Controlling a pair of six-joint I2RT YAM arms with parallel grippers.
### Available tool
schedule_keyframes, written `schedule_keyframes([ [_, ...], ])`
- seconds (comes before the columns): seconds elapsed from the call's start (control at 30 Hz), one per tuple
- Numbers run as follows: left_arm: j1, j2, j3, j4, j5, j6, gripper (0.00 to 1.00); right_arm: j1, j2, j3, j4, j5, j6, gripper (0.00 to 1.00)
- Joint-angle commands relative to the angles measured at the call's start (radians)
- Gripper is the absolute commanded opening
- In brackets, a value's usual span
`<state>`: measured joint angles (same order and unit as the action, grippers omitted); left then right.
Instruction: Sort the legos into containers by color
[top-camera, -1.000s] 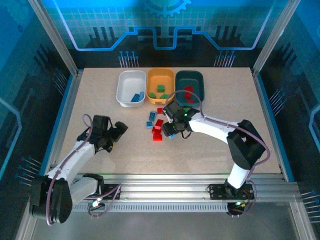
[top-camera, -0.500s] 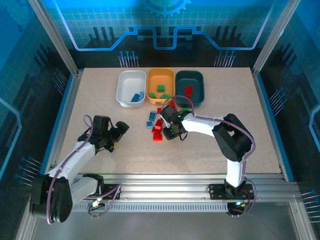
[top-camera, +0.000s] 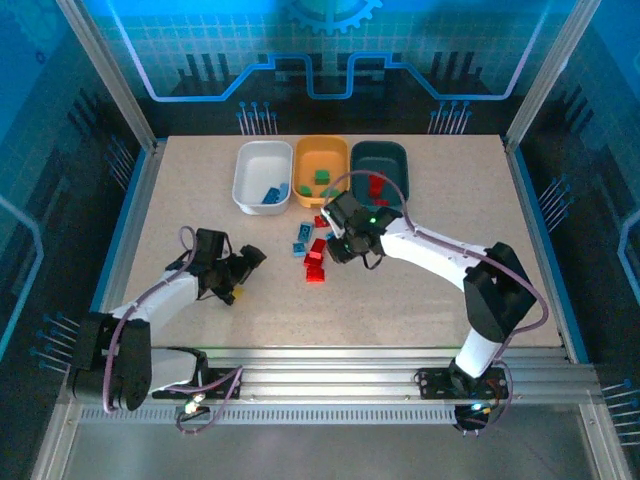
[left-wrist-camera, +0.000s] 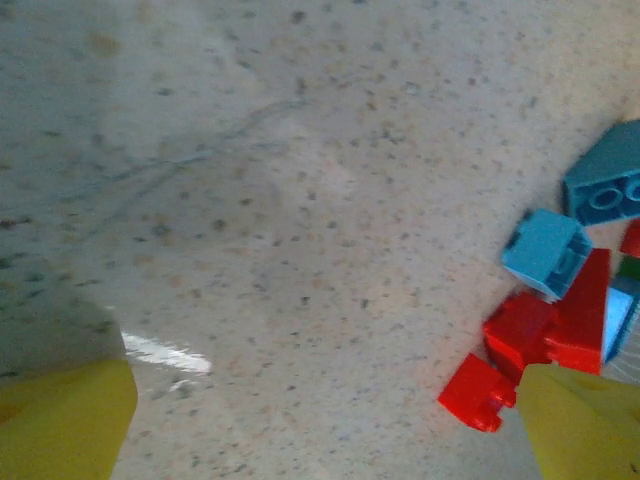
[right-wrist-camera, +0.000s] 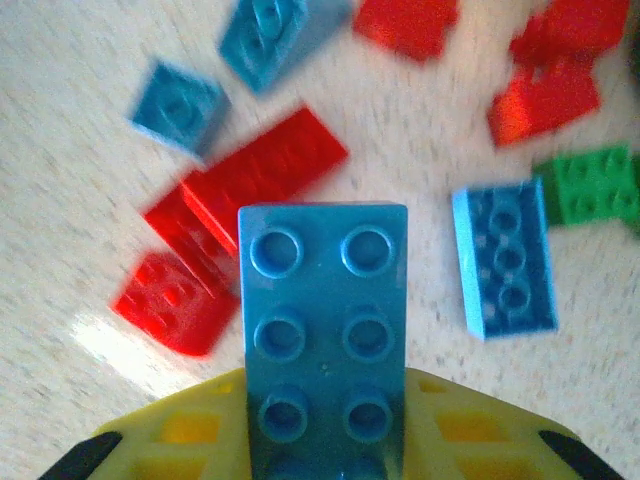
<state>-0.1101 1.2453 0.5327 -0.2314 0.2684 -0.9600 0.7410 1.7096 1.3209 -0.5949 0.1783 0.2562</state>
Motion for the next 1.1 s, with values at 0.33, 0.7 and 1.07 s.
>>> schedule_keyframes([
  [0.33,0.098,0.032,-0.028,0.083,0.261,-0.007,0.99,-0.005,0.506,0.684,0.044,-0.079,-0.085,0.32],
  [0.7,0.105,-0.009,-0.037,0.045,0.261,-0.001,0.99,-0.028,0.872,1.195,-0.102,-0.065,-0.068,0.37],
  [1.07,0.104,-0.075,-0.027,0.027,0.258,-0.002,0.99,-0.035,0.913,1.294,-0.123,-0.084,-0.061,0.62],
])
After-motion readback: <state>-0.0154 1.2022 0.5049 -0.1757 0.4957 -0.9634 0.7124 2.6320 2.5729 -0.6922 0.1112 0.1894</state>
